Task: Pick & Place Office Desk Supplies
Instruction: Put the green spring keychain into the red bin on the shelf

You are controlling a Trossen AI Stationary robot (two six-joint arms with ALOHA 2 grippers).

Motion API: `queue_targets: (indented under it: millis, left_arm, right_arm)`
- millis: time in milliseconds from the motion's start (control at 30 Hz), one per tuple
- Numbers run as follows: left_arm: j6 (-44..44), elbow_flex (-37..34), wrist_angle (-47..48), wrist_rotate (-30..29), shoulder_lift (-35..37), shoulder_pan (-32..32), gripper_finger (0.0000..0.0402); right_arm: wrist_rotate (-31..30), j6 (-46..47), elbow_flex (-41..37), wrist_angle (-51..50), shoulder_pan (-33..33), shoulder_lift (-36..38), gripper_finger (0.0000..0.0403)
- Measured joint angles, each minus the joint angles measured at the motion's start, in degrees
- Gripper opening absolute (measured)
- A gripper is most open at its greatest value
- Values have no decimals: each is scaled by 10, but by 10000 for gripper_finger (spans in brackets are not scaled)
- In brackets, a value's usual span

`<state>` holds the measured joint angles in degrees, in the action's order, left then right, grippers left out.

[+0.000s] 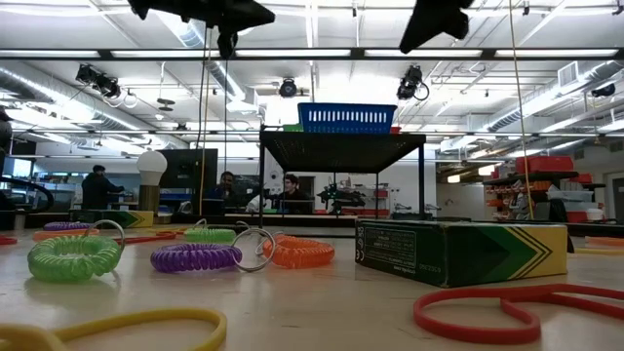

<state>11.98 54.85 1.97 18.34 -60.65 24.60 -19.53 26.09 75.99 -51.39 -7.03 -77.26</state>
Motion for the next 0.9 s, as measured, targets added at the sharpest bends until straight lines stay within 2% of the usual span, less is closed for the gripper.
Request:
queue_targets:
  millis: [100,267,467,567,700,900]
  left_arm:
    - [9,0,6,-29,-2,-20,11]
    - [15,20,45,-138,1,-108,5]
    - [53,80,172,-358,-19,-263,4]
    - [113,107,226,-432,-45,-333,4]
    - [225,132,298,-487,-106,-404,4]
    - [348,165,328,-491,-208,-474,5]
  right_arm:
    - [9,0,-96,88,-2,66,4]
    - [7,7,-219,183,-5,178,4]
    - [58,6,-295,193,-9,259,4]
    - [93,-6,-312,189,-8,272,4]
    - [116,-24,-325,184,-9,276,4]
    - [119,-40,-333,172,-10,275,4]
